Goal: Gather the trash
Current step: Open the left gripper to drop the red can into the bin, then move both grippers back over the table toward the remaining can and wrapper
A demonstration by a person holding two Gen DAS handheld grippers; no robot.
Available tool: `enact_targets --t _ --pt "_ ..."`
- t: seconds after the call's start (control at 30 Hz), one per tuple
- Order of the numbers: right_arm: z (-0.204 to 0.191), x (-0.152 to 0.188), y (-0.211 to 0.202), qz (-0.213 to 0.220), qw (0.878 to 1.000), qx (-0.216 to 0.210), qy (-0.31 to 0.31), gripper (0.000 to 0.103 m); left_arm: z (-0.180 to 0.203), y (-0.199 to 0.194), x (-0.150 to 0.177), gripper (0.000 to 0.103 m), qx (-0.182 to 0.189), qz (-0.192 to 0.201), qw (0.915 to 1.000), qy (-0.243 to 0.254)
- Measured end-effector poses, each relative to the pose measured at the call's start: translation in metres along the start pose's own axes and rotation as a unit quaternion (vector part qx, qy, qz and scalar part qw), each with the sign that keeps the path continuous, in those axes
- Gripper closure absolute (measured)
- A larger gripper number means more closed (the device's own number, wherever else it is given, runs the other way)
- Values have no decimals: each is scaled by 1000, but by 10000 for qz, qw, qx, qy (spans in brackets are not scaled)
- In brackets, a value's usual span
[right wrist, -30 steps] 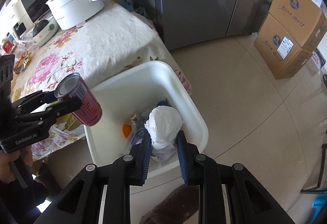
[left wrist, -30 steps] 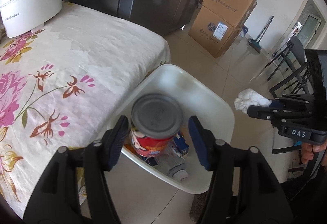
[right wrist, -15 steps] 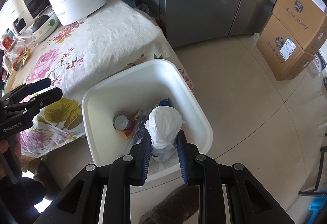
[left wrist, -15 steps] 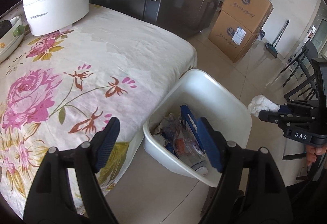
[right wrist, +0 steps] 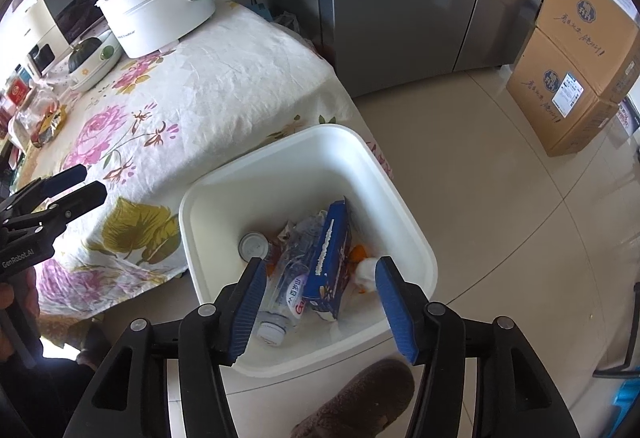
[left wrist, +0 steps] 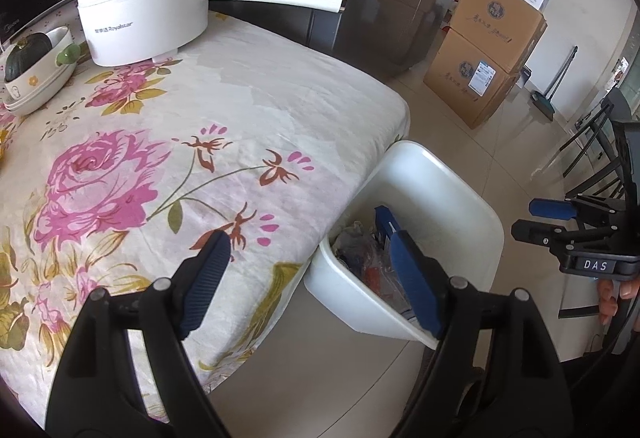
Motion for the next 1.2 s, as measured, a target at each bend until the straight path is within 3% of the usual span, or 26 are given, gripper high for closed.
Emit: enact_targets --t 0.33,0.5,0.73,1.2 --pt "-24 -13 -4 161 9998 -45 -101 34 -22 -15 -3 18 -229 47 9997 -80" --pt "-47 -25 -4 315 9993 -93 -195 26 -44 -27 -6 1 -610 127 9980 -80" --pt "-88 -39 -1 485 9978 -209 -394 19 -81 -43 -4 1 -1113 114 9936 -146" --pt "-161 -60 10 671 9949 -464 -599 15 -140 -76 -1 1 -1544 183 9866 -488"
Point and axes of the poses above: each gripper's, at about its wrist camera, not at the fingertips, and y roughly the way its jaws point, z to its right, x to its underside, the point moved 4 cm from there along y, roughly the way its jaws point, and after that the axes turned 13 degrees about z, right-handed, at the moved point
